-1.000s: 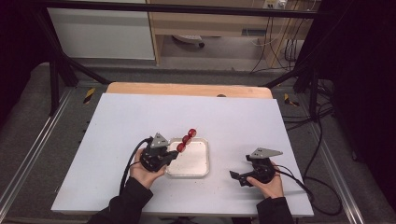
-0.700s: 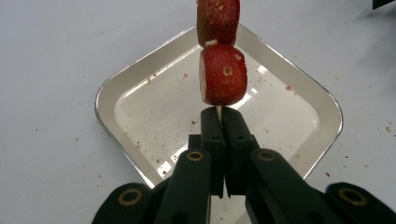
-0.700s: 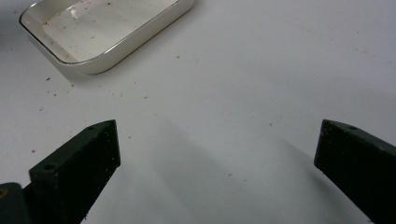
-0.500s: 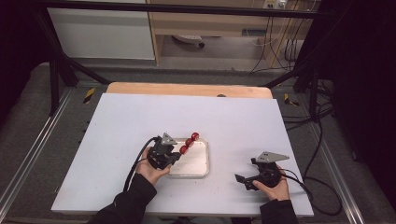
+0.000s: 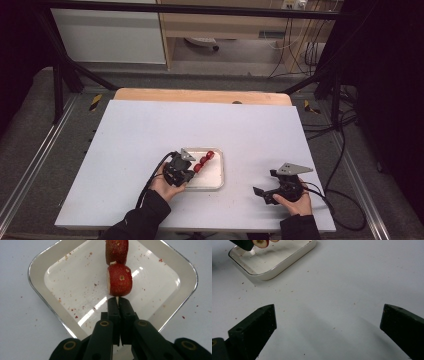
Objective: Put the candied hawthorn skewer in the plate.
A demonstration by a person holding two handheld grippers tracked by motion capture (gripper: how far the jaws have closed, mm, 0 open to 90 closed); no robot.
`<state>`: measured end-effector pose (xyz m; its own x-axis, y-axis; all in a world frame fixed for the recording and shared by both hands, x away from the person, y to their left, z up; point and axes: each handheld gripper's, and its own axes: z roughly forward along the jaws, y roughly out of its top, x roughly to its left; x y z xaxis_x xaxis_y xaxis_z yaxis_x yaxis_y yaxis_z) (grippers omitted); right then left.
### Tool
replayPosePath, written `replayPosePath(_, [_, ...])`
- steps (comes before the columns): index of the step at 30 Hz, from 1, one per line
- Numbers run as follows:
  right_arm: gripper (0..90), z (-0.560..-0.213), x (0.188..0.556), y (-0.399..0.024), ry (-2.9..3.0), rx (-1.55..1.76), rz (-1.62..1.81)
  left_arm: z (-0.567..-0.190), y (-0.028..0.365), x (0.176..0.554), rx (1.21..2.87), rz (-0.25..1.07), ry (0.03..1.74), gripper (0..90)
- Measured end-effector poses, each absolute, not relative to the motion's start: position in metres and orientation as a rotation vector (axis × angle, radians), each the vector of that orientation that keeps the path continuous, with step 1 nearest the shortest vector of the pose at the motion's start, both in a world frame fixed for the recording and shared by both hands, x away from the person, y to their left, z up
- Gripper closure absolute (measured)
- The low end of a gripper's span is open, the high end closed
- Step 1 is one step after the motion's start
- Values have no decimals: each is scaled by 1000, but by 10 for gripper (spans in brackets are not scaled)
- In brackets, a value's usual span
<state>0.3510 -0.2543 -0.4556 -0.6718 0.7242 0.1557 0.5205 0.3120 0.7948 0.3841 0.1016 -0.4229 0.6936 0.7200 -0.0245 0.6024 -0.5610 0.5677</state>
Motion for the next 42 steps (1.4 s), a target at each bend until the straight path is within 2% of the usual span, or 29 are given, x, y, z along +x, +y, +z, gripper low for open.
replayPosePath(18, [12,-456,351,-254,2348,1153,1288,-428,103,385,2378,270,1028,877])
replayPosePath(21, [12,-456,351,-254,2350,1156,1284,-426,106,384,2366,267,1011,853])
replayPosePath(25, [12,-456,351,-254,2350,1153,1280,-420,115,382,2331,262,957,746])
replayPosePath(37, [10,-456,351,-254,2345,1161,1285,-406,159,372,2245,244,828,340])
replayPosePath(42, [11,-456,351,-254,2345,1155,1285,-408,182,369,2232,223,831,191])
